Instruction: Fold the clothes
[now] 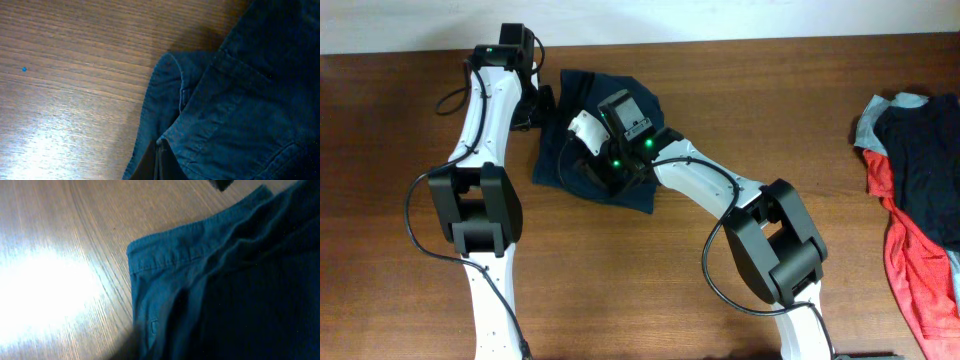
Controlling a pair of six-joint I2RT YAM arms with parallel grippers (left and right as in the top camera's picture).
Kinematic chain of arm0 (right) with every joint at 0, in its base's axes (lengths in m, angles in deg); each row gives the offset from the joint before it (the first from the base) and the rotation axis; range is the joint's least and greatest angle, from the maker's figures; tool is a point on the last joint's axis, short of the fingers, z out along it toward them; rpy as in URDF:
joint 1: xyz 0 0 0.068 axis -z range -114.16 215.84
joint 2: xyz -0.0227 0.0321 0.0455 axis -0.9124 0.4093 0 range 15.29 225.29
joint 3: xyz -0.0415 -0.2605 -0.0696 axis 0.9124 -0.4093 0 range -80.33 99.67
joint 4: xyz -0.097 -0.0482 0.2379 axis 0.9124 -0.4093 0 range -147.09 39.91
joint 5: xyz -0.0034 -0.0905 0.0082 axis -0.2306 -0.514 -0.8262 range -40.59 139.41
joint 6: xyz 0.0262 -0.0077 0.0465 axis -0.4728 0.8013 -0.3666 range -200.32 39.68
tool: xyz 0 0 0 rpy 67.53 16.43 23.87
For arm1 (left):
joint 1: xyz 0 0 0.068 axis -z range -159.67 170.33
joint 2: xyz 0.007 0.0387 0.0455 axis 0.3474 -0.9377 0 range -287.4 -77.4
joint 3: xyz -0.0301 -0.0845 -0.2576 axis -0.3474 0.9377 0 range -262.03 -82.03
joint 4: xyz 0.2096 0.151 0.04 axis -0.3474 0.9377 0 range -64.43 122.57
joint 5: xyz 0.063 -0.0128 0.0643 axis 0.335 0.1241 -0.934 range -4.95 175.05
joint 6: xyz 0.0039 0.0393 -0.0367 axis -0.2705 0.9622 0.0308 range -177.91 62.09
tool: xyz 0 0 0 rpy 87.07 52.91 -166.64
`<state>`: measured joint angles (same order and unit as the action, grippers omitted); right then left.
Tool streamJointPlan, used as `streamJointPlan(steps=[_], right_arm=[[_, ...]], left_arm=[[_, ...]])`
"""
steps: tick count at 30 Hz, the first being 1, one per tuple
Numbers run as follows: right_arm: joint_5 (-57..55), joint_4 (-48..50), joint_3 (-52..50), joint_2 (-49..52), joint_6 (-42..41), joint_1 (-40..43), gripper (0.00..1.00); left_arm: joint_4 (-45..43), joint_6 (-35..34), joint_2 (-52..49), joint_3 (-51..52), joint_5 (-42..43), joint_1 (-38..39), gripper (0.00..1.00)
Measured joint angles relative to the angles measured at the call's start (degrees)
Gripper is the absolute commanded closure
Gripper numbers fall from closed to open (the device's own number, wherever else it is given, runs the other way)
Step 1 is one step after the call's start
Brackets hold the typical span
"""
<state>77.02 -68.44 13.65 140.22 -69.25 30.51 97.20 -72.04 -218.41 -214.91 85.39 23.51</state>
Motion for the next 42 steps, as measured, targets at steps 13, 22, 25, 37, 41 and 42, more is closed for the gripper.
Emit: streamJointPlan(steps=[13,22,25,37,41,42], right_arm=[[8.13,2.71,1.62,-0.11,-2.14,0.59,0.00],[10.69,-10.88,1.81,-6.10,-2.14,11.41,0.55],[10.88,-16.17,2.25,-7.96,-2.47,17.18,0.96],[16.87,-28.83,2.45,-8.31,-6.54,25.46,0.96],[20.52,-28.55,2.45,-8.31,-6.60,24.13,0.96],[21.03,-28.15,2.45,-8.31,-6.60,23.61,0.96]], left_arm=[[0.59,0.00,0.02,0.00,-0.87,-0.90,1.00],[-2.89,0.48,3.98,0.00,2.21,-1.01,0.99],[-3.80,2.82,6.34,-0.35,7.65,-0.72,1.00],[-9.70,12.76,6.19,-0.90,29.62,1.03,1.00],[-10.91,14.32,4.85,-0.94,32.74,2.19,1.00],[-10.93,14.97,4.28,-0.96,33.57,2.58,1.00]])
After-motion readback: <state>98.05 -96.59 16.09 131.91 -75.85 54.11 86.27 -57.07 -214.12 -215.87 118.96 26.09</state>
